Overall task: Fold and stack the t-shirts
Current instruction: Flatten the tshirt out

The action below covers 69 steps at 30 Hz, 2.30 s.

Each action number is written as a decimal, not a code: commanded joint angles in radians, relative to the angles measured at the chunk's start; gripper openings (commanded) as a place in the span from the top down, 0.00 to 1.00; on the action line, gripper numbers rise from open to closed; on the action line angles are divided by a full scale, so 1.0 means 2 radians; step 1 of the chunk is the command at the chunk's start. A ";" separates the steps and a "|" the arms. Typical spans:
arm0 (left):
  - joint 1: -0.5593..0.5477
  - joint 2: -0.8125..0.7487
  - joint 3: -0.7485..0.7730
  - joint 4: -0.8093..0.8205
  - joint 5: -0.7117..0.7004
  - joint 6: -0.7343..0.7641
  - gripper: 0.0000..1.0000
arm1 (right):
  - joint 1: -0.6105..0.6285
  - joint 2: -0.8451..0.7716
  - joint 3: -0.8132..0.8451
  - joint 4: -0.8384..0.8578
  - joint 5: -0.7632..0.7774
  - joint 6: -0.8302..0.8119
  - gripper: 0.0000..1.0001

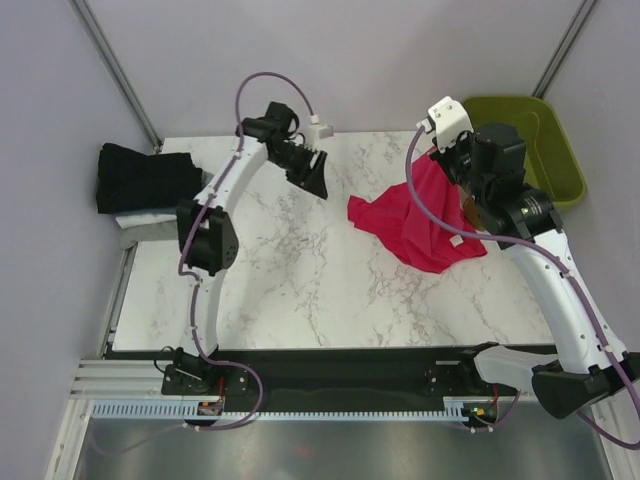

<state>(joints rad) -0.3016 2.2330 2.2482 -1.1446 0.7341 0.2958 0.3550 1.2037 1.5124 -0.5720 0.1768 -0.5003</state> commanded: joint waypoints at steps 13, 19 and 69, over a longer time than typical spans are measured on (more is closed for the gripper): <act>-0.094 0.199 0.168 0.071 -0.031 -0.028 0.32 | -0.023 0.009 -0.029 -0.031 -0.014 0.042 1.00; -0.110 0.233 0.180 0.100 -0.053 -0.034 0.32 | -0.047 0.009 -0.034 -0.035 -0.023 0.052 1.00; -0.015 -0.245 -0.350 -0.064 -0.216 0.089 0.38 | -0.046 0.018 -0.051 -0.032 -0.143 0.140 1.00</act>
<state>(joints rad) -0.3473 1.6993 1.5879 -1.3262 0.3931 0.4416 0.2642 1.2560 1.4258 -0.6868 -0.1101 -0.2317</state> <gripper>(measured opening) 0.620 0.008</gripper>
